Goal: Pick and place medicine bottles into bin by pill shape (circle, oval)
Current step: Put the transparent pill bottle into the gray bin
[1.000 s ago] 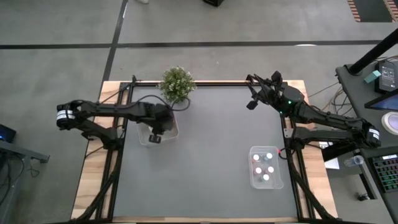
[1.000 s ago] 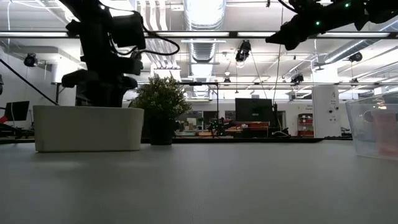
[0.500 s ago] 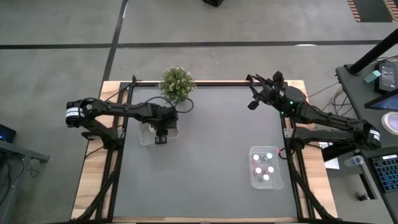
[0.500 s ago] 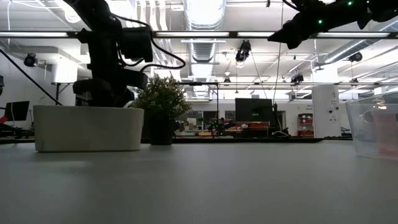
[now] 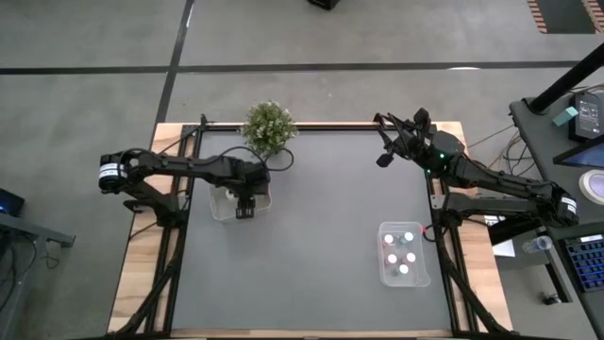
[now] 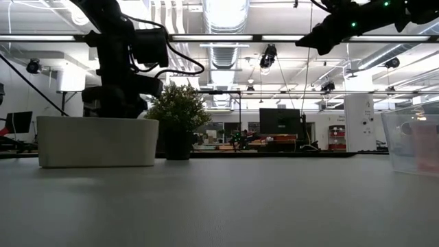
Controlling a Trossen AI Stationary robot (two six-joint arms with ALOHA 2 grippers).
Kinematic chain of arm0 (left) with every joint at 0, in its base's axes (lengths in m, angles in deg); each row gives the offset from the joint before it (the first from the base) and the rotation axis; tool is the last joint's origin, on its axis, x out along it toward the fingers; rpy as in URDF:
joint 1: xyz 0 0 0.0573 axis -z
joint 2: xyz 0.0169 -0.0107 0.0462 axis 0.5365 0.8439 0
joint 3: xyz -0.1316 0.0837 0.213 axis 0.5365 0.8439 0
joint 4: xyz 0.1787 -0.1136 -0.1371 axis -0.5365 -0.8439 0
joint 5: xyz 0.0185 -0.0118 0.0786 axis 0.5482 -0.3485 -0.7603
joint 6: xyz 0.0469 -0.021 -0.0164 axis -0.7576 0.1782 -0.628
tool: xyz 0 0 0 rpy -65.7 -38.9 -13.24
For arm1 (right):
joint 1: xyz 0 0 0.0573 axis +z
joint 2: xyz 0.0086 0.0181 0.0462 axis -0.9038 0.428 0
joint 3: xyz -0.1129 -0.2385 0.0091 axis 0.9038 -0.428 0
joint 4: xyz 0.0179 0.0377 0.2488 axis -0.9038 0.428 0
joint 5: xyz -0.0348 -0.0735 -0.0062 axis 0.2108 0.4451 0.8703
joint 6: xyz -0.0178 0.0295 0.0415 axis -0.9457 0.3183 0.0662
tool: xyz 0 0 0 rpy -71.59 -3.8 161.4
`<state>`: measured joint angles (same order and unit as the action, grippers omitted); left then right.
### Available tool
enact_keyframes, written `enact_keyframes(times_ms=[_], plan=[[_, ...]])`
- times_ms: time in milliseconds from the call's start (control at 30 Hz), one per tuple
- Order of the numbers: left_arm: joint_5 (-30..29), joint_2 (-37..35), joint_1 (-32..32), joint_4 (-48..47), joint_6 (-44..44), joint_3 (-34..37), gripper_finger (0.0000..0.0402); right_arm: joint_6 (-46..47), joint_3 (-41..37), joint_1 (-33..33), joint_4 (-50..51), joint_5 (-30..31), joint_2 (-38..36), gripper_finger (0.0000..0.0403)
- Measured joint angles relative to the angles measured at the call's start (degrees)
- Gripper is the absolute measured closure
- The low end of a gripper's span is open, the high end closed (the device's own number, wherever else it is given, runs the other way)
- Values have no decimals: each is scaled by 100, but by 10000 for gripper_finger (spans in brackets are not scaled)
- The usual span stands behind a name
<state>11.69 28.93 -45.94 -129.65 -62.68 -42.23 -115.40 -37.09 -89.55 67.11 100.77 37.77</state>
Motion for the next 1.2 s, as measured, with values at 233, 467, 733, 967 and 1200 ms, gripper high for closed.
enact_keyframes(times_ms=[233,467,733,967,1200], plan=[[-1,223,0,145,-2,0,181,-7,0,1,17,0,0,259],[-10,496,-2,249,-4,0,181,-48,12,-1,30,1,0,259],[-18,488,-4,276,-21,4,215,-74,90,1,141,2,0,259],[-19,435,-4,249,-57,4,292,-54,92,1,146,2,0,259],[-88,127,2,230,-44,11,308,-37,92,1,151,2,0,259]])
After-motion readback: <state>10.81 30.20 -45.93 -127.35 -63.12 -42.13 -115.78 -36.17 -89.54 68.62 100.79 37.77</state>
